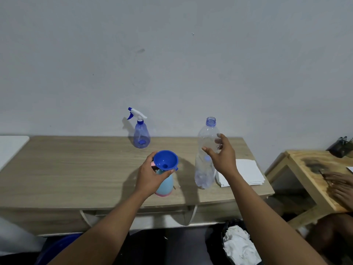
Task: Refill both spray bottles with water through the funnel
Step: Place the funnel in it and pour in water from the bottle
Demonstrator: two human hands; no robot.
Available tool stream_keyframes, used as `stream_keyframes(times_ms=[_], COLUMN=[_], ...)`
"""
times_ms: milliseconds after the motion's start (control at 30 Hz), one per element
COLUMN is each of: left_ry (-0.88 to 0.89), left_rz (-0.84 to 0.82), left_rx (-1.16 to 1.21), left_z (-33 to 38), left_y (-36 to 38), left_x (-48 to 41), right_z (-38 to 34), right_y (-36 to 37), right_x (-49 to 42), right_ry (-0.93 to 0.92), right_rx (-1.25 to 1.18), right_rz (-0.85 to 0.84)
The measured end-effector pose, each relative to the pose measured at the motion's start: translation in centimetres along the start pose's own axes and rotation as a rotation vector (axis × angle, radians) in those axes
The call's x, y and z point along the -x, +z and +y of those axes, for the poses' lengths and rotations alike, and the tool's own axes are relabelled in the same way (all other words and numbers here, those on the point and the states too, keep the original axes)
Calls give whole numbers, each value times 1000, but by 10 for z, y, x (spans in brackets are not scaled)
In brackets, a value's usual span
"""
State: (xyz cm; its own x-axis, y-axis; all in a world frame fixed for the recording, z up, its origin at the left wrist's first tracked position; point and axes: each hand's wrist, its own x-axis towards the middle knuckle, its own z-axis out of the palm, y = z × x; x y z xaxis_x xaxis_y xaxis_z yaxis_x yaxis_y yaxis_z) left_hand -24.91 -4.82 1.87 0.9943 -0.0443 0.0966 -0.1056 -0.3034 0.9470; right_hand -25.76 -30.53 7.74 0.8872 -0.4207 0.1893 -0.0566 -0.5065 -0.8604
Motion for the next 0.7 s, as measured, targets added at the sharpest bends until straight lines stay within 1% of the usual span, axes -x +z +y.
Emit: stream_keyframes(times_ms=[133, 267, 333, 400, 433, 467, 533, 600, 633, 700], left_ry=[3, 3, 2, -1, 3, 9, 23, 17, 5, -18], left_rz=[-1, -2, 1, 6, 9, 9, 8, 8, 6, 2], left_rx=[-13, -17, -15, -10, -7, -5, -7, -13, -12, -5], left_z=[1, 0, -1, -2, -2, -3, -5, -6, -7, -9], left_y=[0, -1, -1, 0, 0, 1, 1, 2, 2, 2], left_x=[0, 0, 0, 0, 0, 0, 0, 0, -1, -1], right_z=[4, 3, -2, -8, -9, -10, -12, -14, -17, -20], right_y=[4, 5, 7, 14, 20, 27, 42, 57, 63, 74], right_x=[-1, 3, 14, 32, 42, 52, 64, 67, 66, 62], right_ry=[36, 28, 19, -75, -138, -189, -216, -171, -134, -72], right_rx=[-55, -40, -60, -102, -134, -158, -164, -125, -113, -105], right_rz=[29, 39, 168, 319, 318, 259, 28, -210, -292, -389])
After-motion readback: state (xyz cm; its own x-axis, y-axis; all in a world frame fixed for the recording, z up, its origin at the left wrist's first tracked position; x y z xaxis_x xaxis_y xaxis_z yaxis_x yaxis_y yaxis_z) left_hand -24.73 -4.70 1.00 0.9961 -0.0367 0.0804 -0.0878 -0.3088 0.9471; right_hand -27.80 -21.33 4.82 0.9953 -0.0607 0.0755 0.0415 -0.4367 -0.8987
